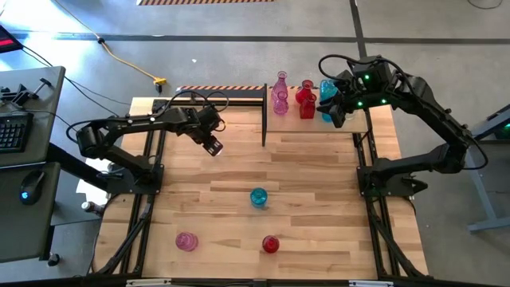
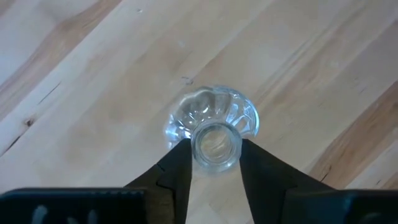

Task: Sort vases onto shelf
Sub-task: Put the transparent vase on the shelf aligned with the transparent vases

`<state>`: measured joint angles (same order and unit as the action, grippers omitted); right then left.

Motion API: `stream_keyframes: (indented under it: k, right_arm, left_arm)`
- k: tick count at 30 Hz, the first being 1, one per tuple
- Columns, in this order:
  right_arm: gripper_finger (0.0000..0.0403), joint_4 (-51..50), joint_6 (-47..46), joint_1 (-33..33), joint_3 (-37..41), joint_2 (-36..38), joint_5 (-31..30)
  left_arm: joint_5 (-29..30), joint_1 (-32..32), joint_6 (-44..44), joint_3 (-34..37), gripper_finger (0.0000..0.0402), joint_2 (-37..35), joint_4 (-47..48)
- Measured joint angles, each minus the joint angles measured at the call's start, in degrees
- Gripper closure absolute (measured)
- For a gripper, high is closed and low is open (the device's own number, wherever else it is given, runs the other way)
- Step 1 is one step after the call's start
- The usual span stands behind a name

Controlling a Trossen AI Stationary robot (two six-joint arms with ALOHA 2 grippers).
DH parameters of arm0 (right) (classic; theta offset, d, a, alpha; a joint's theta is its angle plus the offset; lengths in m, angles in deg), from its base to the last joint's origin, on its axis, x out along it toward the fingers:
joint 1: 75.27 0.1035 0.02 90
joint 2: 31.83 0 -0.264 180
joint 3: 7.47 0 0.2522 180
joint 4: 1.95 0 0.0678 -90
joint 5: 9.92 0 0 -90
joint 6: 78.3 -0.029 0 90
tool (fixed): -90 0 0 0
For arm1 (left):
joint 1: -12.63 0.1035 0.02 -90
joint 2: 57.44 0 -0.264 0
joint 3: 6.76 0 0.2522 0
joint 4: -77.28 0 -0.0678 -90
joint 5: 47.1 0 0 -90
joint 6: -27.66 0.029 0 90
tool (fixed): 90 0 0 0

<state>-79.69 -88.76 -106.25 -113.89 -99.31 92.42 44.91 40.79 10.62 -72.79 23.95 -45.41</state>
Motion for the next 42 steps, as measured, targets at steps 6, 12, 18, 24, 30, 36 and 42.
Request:
stream_keyframes:
  k: [6, 12, 18, 24, 30, 36, 42]
  right_arm:
    - [0.0288, 0.0, 0.0, 0.0, 0.0, 0.0, 0.0]
    - [0.0288, 0.0, 0.0, 0.0, 0.0, 0.0, 0.0]
    - [0.0288, 0.0, 0.0, 0.0, 0.0, 0.0, 0.0]
    - [0.0288, 0.0, 0.0, 0.0, 0.0, 0.0, 0.0]
    - [0.0288, 0.0, 0.0, 0.0, 0.0, 0.0, 0.0]
    - [0.0288, 0.0, 0.0, 0.0, 0.0, 0.0, 0.0]
    - [0.0288, 0.0, 0.0, 0.0, 0.0, 0.0, 0.0]
  left_arm:
    - [0.0, 0.0, 1.0, 0.0, 0.0302, 0.0, 0.0]
    - [0.0, 0.0, 3.4, 0.0, 0.0302, -0.2, 0.4]
    - [0.1, 0.0, 7.5, -0.7, 0.0303, -2.2, 3.6]
    - [-1.6, 0.0, 10.3, -0.9, 0.0303, -4.8, 4.6]
    - [-4.5, -0.1, 11.9, -0.9, 0.0302, -8.4, 6.0]
    - [-5.5, -0.1, 12.8, -0.9, 0.0302, -12.6, 7.0]
    - [-7.0, -0.1, 12.2, -0.9, 0.0302, -16.5, 7.8]
